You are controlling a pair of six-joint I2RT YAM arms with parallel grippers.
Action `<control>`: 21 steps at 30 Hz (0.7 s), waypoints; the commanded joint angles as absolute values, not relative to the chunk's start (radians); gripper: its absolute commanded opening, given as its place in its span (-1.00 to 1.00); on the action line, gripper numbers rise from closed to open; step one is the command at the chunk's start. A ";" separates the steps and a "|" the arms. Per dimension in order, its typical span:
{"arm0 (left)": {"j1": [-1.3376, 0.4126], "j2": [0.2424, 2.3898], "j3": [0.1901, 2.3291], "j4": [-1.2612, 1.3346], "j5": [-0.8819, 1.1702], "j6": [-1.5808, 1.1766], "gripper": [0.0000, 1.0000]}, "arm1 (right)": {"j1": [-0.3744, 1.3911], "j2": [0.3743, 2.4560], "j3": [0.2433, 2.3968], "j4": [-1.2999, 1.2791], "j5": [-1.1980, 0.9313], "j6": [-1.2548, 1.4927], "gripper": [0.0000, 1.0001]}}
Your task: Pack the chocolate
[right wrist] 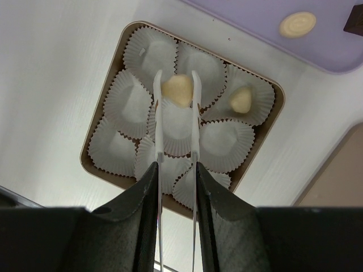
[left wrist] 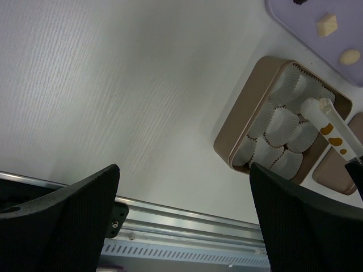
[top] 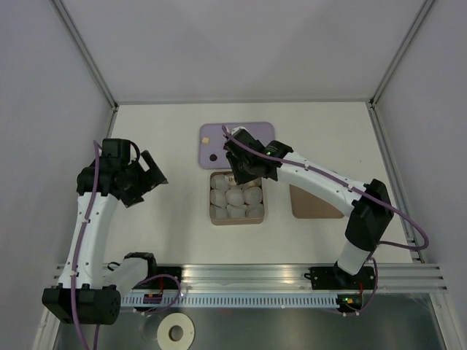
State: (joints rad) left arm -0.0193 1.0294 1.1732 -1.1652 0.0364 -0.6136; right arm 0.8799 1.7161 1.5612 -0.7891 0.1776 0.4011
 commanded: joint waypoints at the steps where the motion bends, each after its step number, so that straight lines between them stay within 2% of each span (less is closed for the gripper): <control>1: -0.021 1.009 1.167 -1.138 0.060 -0.632 0.99 | 0.884 1.753 1.565 -0.741 0.189 0.426 -0.71; 21: -0.021 1.011 1.166 -1.134 0.048 -0.626 0.99 | 0.884 1.832 1.598 -0.744 0.271 0.402 -0.71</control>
State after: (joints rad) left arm -0.0193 1.0199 1.1709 -1.1629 0.0364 -0.6136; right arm 0.8799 1.8191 1.5604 -0.7692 0.2333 0.4114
